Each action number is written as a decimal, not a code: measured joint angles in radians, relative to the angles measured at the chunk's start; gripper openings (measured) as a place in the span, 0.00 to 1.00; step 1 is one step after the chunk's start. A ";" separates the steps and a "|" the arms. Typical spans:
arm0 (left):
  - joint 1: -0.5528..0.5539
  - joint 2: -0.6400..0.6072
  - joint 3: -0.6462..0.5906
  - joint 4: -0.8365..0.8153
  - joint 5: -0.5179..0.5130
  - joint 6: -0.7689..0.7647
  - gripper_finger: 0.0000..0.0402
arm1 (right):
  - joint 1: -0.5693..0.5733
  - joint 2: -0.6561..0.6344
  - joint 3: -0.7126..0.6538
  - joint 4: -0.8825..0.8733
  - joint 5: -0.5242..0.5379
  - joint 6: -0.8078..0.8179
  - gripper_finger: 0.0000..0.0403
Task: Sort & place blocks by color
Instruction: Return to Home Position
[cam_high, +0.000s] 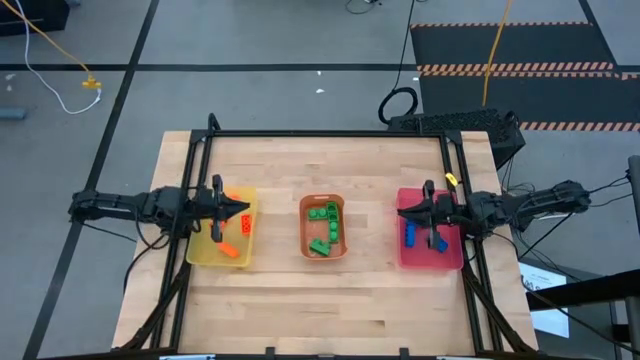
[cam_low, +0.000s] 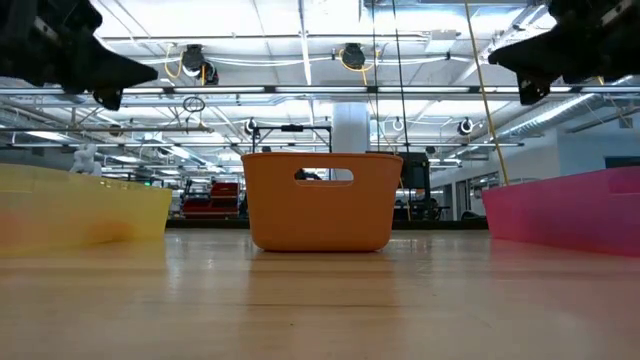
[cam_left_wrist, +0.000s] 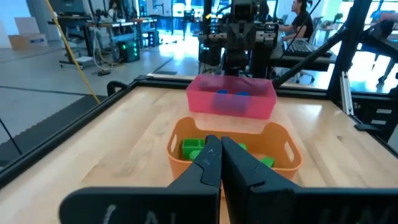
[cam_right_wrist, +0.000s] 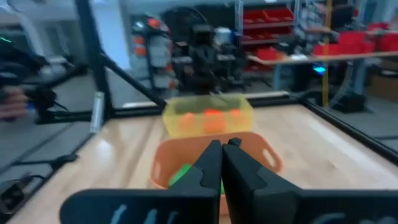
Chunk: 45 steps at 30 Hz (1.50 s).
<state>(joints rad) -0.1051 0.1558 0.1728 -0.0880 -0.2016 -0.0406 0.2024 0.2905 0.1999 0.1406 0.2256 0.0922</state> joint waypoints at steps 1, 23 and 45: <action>0.000 -0.015 -0.017 0.007 0.001 0.000 0.00 | 0.000 -0.018 -0.029 0.033 -0.014 -0.001 0.00; 0.000 -0.153 -0.101 -0.068 0.077 -0.048 0.00 | 0.000 -0.177 -0.182 0.053 -0.118 -0.001 0.00; 0.000 -0.150 -0.123 0.010 0.091 0.021 0.01 | 0.000 -0.177 -0.184 0.009 -0.016 0.012 0.00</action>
<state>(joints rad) -0.1051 0.0059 0.0494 -0.0784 -0.1109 -0.0194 0.2024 0.1139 0.0154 0.1495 0.2094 0.1044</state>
